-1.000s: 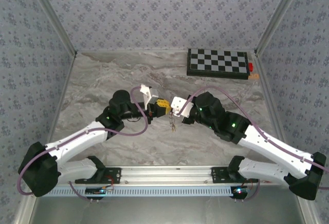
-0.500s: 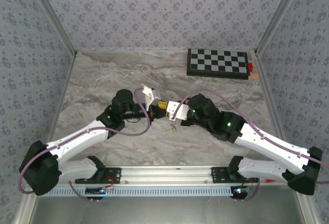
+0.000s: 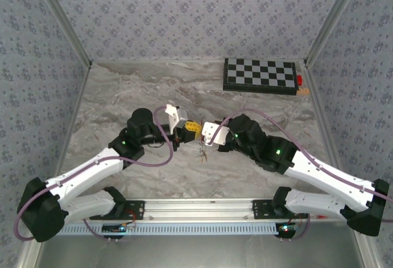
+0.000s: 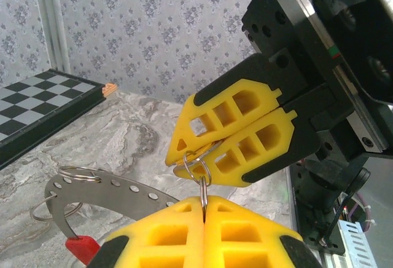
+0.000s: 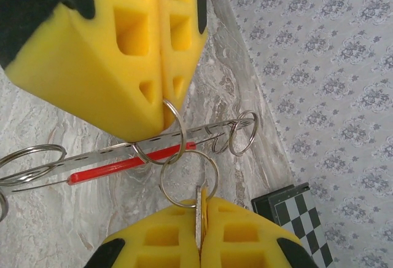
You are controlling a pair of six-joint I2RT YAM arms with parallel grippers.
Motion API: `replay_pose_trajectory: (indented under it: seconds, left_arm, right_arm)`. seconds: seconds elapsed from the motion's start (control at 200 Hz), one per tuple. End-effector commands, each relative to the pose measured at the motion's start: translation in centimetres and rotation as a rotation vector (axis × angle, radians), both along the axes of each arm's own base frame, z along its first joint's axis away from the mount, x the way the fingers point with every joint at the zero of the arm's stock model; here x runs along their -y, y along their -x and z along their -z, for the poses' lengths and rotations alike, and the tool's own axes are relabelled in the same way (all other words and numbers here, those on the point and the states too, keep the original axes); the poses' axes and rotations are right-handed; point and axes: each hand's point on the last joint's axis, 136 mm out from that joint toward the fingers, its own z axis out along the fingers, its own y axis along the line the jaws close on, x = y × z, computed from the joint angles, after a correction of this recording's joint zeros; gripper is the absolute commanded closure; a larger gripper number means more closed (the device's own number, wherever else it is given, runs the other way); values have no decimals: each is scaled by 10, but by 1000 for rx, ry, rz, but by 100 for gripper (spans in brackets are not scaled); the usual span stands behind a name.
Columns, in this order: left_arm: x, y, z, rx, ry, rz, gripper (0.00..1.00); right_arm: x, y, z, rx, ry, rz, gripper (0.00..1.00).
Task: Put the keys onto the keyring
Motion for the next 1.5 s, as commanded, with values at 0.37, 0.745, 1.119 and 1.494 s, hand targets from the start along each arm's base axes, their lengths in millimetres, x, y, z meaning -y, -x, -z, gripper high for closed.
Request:
replay_pose_trajectory:
  seconds: [0.37,0.745,1.119,1.494]
  left_arm:
    - [13,-1,-7,24,-17,43,100]
    - [19,-11,11,2,-66,22,100]
    - [20,-15,15,-6,-77,12,100]
    - [2,-32,1,-5,-29,-132,48]
  right_arm:
    - [-13,4,-8,19,38,-31,100]
    - [-5,7,-24,52,-6,-22,100]
    - [-3,8,-23,49,-13,-17,100]
    - [11,-10,-13,-14,-26,79,100]
